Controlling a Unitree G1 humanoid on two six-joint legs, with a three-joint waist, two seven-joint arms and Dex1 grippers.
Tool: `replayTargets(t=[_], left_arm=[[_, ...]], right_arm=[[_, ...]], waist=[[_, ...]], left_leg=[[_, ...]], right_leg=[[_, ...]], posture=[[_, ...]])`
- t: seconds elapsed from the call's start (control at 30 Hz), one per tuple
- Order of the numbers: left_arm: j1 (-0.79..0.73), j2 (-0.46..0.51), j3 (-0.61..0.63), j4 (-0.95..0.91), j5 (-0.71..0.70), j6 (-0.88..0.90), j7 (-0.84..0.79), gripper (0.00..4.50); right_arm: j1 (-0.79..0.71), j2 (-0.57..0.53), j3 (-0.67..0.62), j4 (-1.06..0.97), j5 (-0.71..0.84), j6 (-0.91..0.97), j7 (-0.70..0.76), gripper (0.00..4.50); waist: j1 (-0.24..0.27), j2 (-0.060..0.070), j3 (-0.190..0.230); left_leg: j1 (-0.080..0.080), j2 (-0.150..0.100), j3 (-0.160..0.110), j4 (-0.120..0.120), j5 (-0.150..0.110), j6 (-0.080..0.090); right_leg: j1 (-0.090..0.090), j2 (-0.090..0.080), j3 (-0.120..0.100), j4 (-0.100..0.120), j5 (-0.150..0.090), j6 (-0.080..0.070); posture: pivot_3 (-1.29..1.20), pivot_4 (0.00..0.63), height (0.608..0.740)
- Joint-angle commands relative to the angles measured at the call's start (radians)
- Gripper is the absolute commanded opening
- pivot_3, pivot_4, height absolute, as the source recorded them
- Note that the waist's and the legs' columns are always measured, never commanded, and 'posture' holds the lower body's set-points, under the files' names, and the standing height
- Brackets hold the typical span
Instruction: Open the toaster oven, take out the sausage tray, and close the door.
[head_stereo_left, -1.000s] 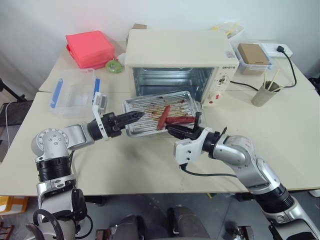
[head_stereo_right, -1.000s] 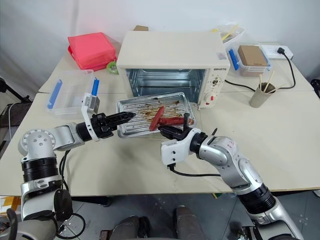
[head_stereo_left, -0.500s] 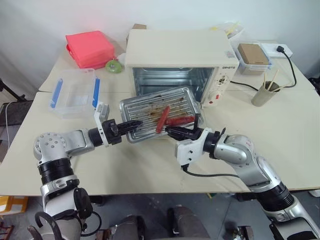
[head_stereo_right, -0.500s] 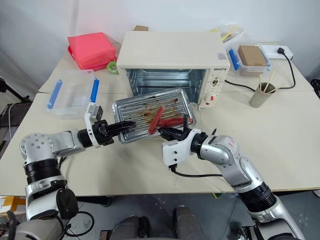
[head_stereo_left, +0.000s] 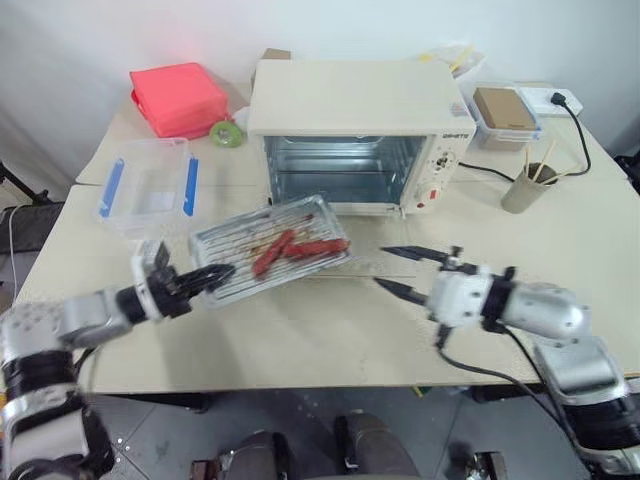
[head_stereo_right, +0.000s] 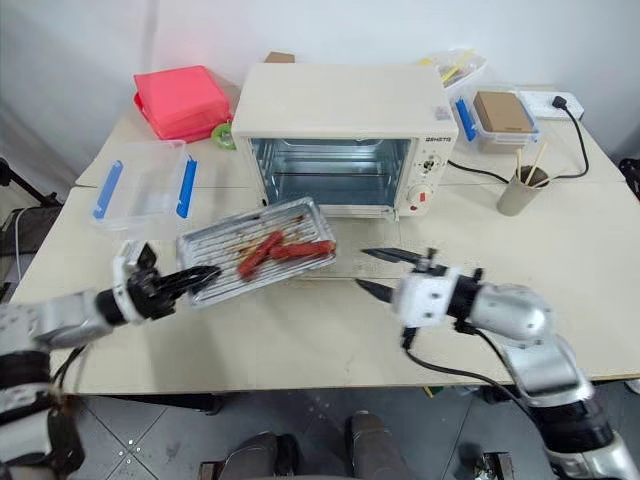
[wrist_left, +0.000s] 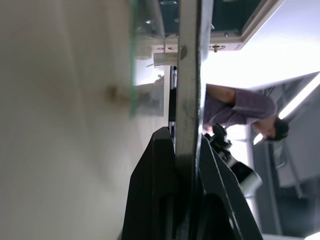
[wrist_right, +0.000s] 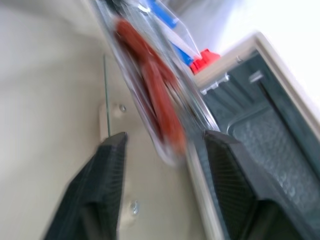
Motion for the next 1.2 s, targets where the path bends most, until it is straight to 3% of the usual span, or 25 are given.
replayTargets(t=[0.03,0.13,0.33,0.43,0.57,0.67,0.8,0.93,1.2], left_arm=[[0.105,0.034,0.064,-0.09,-0.175,-0.057,0.043,0.0],[0.247,0.036,0.084,-0.17,-0.309,-0.159,0.11,0.0],[0.41,-0.067,0.182,-0.319,-0.346,-0.295,0.157,0.0],[0.453,-0.169,0.241,-0.401,-0.346,-0.361,0.19,0.0],[0.465,-0.234,0.268,-0.456,-0.346,-0.397,0.229,0.0],[0.492,-0.317,0.276,-0.524,-0.346,-0.428,0.252,0.0],[0.494,-0.359,0.296,-0.555,-0.346,-0.454,0.277,0.0],[0.487,-0.376,0.312,-0.56,-0.346,-0.465,0.295,0.0],[0.482,-0.36,0.295,-0.543,-0.346,-0.431,0.284,0.0]], right_arm=[[0.032,-0.037,-0.082,0.071,0.104,0.018,0.058,1.06],[0.045,-0.052,-0.108,0.186,0.128,0.014,0.103,0.04],[0.005,-0.044,-0.087,0.444,0.158,0.021,0.234,0.04],[-0.064,-0.001,-0.06,0.581,0.116,-0.008,0.224,0.04],[-0.107,0.035,-0.061,0.639,0.125,-0.035,0.244,0.04],[-0.157,0.111,-0.056,0.622,0.204,0.01,0.288,0.04],[-0.172,0.149,-0.086,0.599,0.238,0.028,0.275,0.04],[-0.18,0.202,-0.166,0.558,0.327,-0.025,0.251,0.04],[-0.209,0.204,-0.262,0.341,0.479,0.182,0.118,0.04]], waist=[[0.003,0.0,0.0],[0.007,0.0,0.0],[0.022,0.0,0.0],[0.022,-0.001,0.0],[0.022,0.0,0.0],[0.02,0.0,0.0],[0.023,0.0,0.0],[0.025,0.0,0.0],[0.025,0.0,0.0]], left_leg=[[0.0,0.0,-0.001,0.001,0.0,0.0],[0.004,-0.001,-0.003,0.001,0.0,0.001],[0.008,-0.001,-0.004,-0.001,-0.001,0.001],[0.009,-0.002,-0.005,-0.001,-0.001,0.001],[0.012,-0.002,-0.007,-0.001,-0.001,0.001],[0.013,-0.002,-0.008,-0.001,-0.002,0.001],[0.014,-0.001,-0.01,-0.001,-0.002,0.0],[0.013,-0.002,-0.011,-0.001,-0.003,0.0],[0.013,-0.002,-0.013,-0.002,-0.003,0.0]], right_leg=[[0.002,0.0,-0.001,0.0,0.0,0.0],[0.007,-0.002,-0.002,-0.002,0.0,0.0],[0.011,-0.002,-0.004,-0.004,0.0,-0.001],[0.015,-0.002,-0.004,-0.006,0.0,-0.001],[0.018,-0.001,-0.006,-0.007,0.0,-0.001],[0.022,-0.001,-0.007,-0.009,0.0,-0.001],[0.024,-0.001,-0.009,-0.011,0.0,-0.001],[0.025,-0.001,-0.01,-0.013,0.0,-0.001],[0.025,-0.001,-0.012,-0.013,0.0,-0.001]], posture=[[0.0,0.15,0.74],[0.0,0.15,0.74],[0.0,0.15,0.74],[0.0,0.15,0.74],[0.0,0.15,0.74],[0.0,0.15,0.74],[0.0,0.15,0.74],[0.0,0.15,0.74],[0.0,0.15,0.74]])
